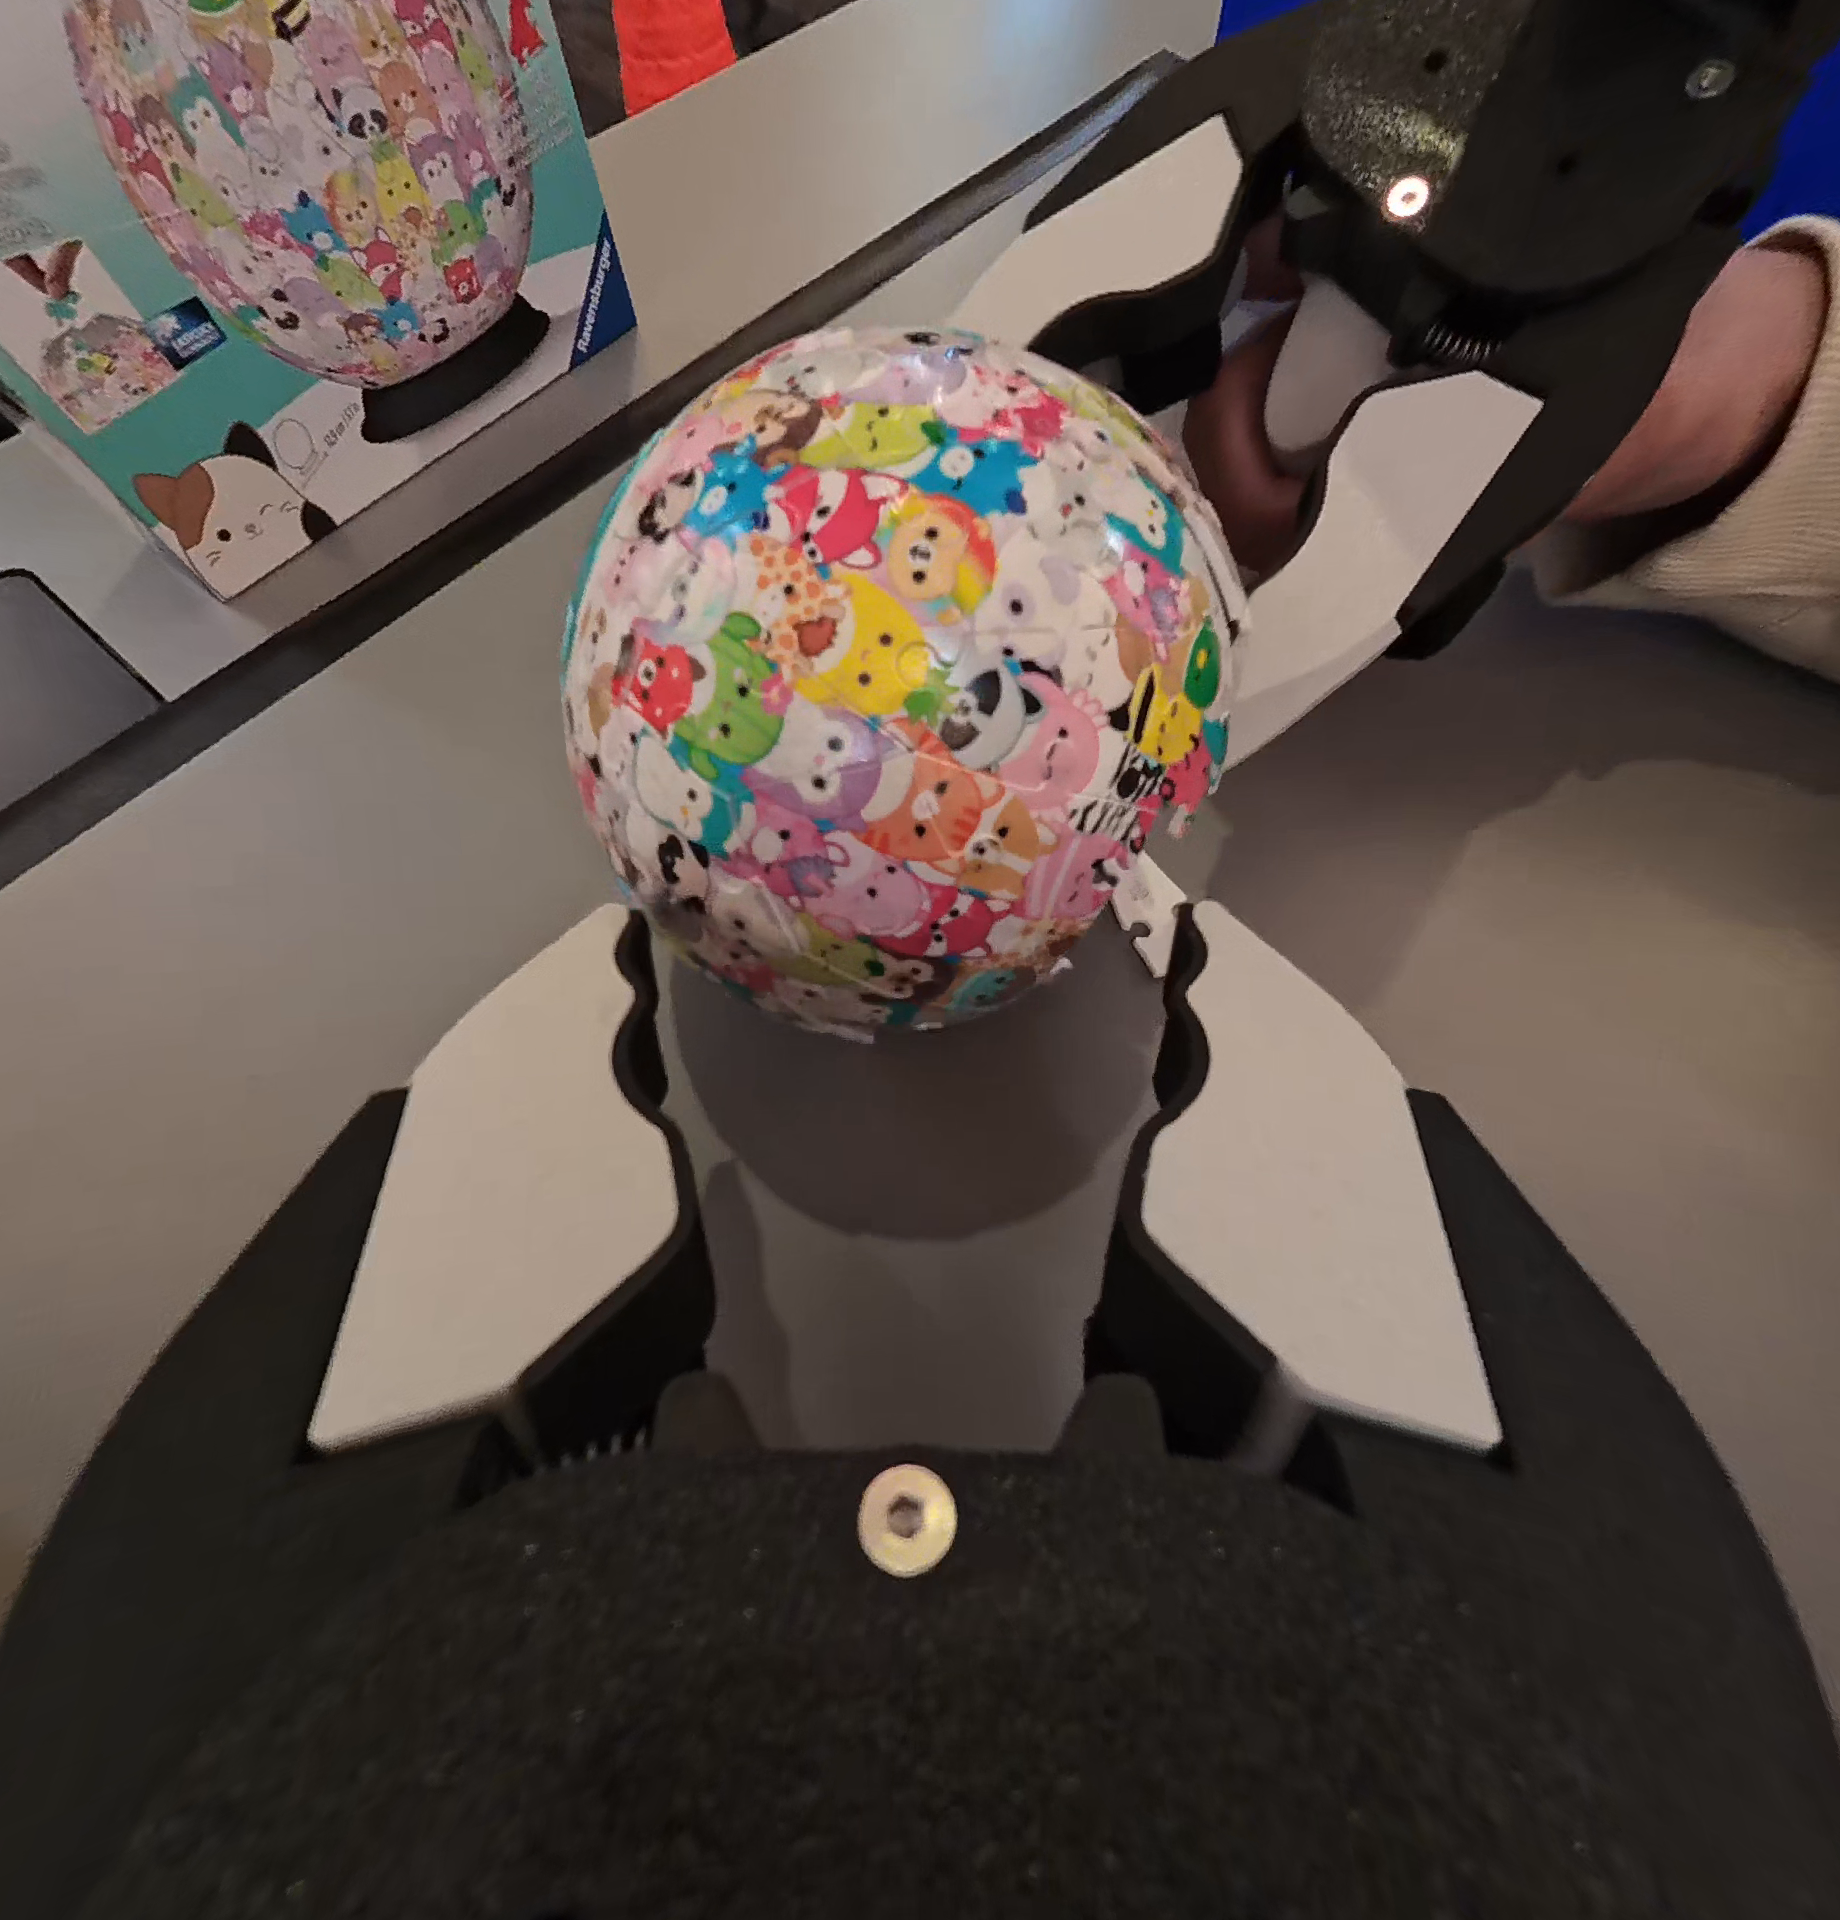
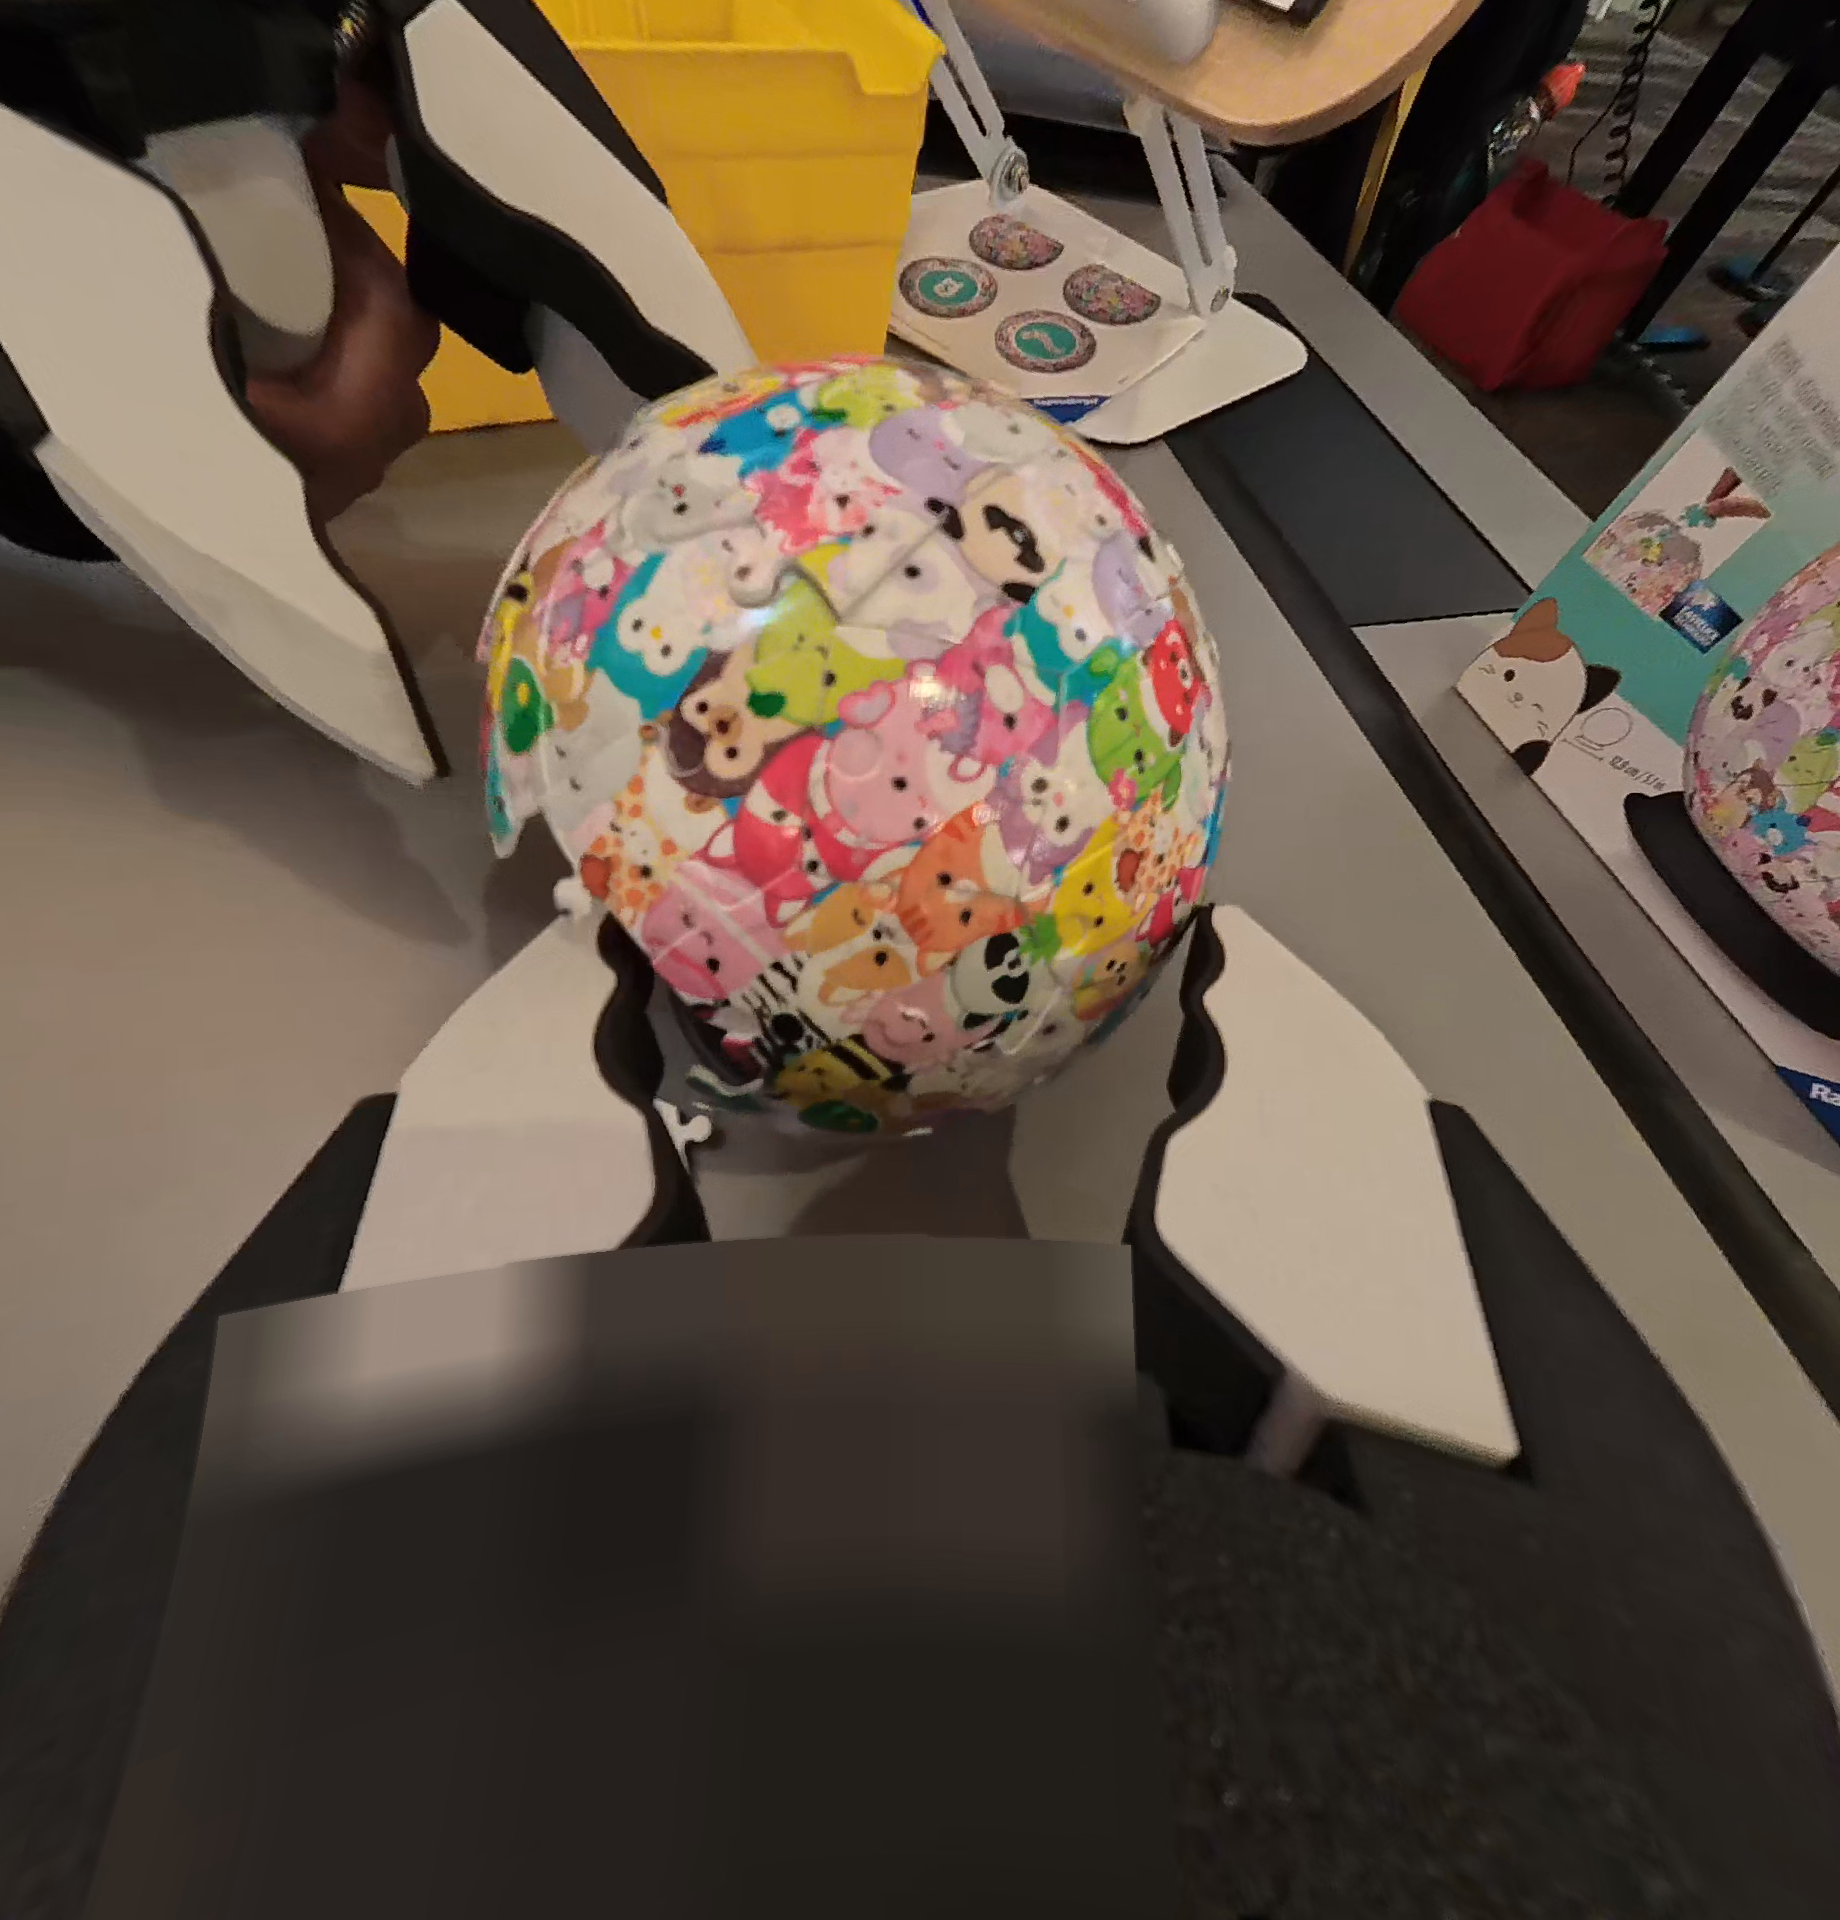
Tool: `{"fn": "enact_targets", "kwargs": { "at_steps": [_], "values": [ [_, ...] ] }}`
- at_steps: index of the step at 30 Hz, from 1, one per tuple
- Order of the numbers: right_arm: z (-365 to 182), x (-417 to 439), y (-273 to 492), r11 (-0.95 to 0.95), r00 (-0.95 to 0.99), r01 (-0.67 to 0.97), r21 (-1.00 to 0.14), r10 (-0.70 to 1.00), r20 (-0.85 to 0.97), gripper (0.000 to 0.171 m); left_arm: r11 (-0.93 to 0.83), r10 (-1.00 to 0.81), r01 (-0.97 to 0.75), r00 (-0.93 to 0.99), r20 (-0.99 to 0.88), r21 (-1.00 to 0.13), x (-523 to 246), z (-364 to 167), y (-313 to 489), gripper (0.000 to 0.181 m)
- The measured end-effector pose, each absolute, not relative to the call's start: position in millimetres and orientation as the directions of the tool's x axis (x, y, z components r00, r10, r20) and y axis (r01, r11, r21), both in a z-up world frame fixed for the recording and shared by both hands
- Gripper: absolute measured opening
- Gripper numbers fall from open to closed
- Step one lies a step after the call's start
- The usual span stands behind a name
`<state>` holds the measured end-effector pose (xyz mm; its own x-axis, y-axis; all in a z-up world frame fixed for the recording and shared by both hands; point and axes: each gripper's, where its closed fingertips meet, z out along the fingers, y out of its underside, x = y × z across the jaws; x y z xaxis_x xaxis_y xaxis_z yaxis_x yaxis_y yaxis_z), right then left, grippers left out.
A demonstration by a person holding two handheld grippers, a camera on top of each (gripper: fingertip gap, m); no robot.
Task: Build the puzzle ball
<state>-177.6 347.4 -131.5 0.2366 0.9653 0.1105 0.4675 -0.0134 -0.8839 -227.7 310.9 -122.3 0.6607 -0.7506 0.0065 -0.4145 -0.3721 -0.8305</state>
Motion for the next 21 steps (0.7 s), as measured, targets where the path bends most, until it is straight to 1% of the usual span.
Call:
{"fn": "enact_targets", "kwargs": {
  "at_steps": [5, 8, 10, 11, 12, 13, 14, 17, 19, 21],
  "values": [
    [-135, -165, 338, -0.006, 0.253, 0.493, -0.87, 0.958, 0.137, 0.098, -0.376, -0.75, -0.431, 0.662, -0.004, -0.82, -229, -127, 302, 0.092],
    [-136, -144, 333, -0.028, 0.308, 0.511, -0.859, 0.939, 0.152, 0.099, -0.376, -0.747, -0.435, 0.664, -0.009, -0.818, -231, -127, 296, 0.092],
    [-131, -127, 326, -0.052, 0.364, 0.494, -0.868, 0.919, 0.152, 0.093, -0.379, -0.748, -0.429, 0.664, -0.002, -0.82, -235, -126, 290, 0.09],
    [-128, -119, 320, -0.064, 0.393, 0.482, -0.874, 0.907, 0.15, 0.084, -0.389, -0.746, -0.428, 0.665, 0.006, -0.816, -239, -127, 286, 0.09],
    [-124, -114, 310, -0.069, 0.412, 0.465, -0.883, 0.899, 0.146, 0.081, -0.397, -0.744, -0.422, 0.668, 0.017, -0.815, -241, -127, 280, 0.087],
    [-120, -114, 294, -0.047, 0.401, 0.445, -0.894, 0.903, 0.152, 0.082, -0.403, -0.748, -0.409, 0.663, 0.037, -0.819, -242, -125, 271, 0.085],
    [-119, -118, 279, 0.01, 0.371, 0.443, -0.896, 0.908, 0.194, 0.082, -0.408, -0.755, -0.398, 0.653, 0.058, -0.822, -242, -123, 258, 0.083],
    [-138, -139, 245, 0.135, 0.252, 0.562, -0.816, 0.912, 0.325, 0.077, -0.409, -0.77, -0.36, 0.629, 0.106, -0.838, -248, -115, 212, 0.081],
    [-141, -156, 248, 0.175, 0.234, 0.603, -0.778, 0.894, 0.382, 0.077, -0.419, -0.775, -0.313, 0.612, 0.156, -0.852, -255, -109, 180, 0.08],
    [-137, -171, 262, 0.173, 0.271, 0.583, -0.794, 0.879, 0.391, 0.069, -0.409, -0.773, -0.283, 0.613, 0.164, -0.868, -266, -103, 156, 0.08]
  ]
}}
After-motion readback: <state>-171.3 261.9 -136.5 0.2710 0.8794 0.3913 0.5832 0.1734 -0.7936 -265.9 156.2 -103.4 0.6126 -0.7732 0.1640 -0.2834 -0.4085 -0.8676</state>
